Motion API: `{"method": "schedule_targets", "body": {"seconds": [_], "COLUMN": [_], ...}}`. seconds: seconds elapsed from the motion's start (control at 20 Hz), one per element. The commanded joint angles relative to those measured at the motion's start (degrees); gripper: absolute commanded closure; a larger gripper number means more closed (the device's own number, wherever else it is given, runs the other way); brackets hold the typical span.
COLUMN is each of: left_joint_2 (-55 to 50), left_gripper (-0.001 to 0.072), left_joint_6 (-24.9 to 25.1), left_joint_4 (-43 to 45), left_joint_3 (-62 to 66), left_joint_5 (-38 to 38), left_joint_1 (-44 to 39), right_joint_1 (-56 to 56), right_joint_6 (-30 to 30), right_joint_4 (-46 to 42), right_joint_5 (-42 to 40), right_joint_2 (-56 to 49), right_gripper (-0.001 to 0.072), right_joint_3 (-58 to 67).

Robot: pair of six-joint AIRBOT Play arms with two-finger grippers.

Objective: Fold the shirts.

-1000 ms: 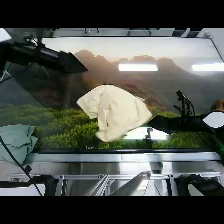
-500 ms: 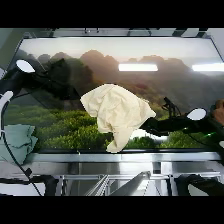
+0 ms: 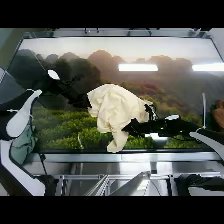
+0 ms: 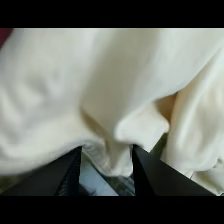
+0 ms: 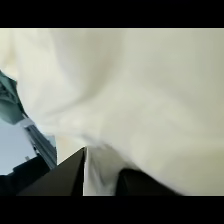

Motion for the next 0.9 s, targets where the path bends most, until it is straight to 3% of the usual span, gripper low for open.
{"method": "schedule_targets", "body": {"seconds": [0.0, 0.05, 0.25, 0.35, 0.5, 0.65, 0.85], "left_joint_2": [-7.19, -8.50, -6.01, 0.68, 14.05, 28.39, 48.54], "left_gripper": [0.0381, 0.0699, 0.0690, 0.0689, 0.0689, 0.0688, 0.0685], "left_joint_6": [-2.23, -3.67, -3.96, -4.94, -4.72, -4.11, -1.62], "left_joint_4": [1.46, 1.49, 0.92, -0.28, -10.32, -19.17, -19.56], "left_joint_3": [7.61, 9.81, 18.32, 20.50, 20.90, 20.90, 20.85], "left_joint_5": [-1.79, -3.34, -11.58, -12.66, -11.45, -10.49, -6.91], "left_joint_1": [-3.41, -3.98, -3.61, -2.10, 1.84, 5.22, 12.20], "right_joint_1": [0.59, 0.50, -6.56, -14.97, -30.71, -44.52, -55.95], "right_joint_6": [-7.02, -7.28, -7.91, -7.87, -4.48, -0.24, -0.96], "right_joint_4": [7.76, 7.74, 7.58, 8.35, 12.07, 14.88, 30.51], "right_joint_5": [3.32, 4.46, 19.06, 29.14, 40.15, 44.35, 45.90], "right_joint_2": [-1.55, -1.27, 5.99, 13.94, 25.97, 35.69, 44.92], "right_gripper": [0.0702, 0.0696, 0.0697, 0.0697, 0.0697, 0.0697, 0.0696], "right_joint_3": [0.37, 0.59, 0.79, 2.01, 7.23, 15.26, 24.76]}}
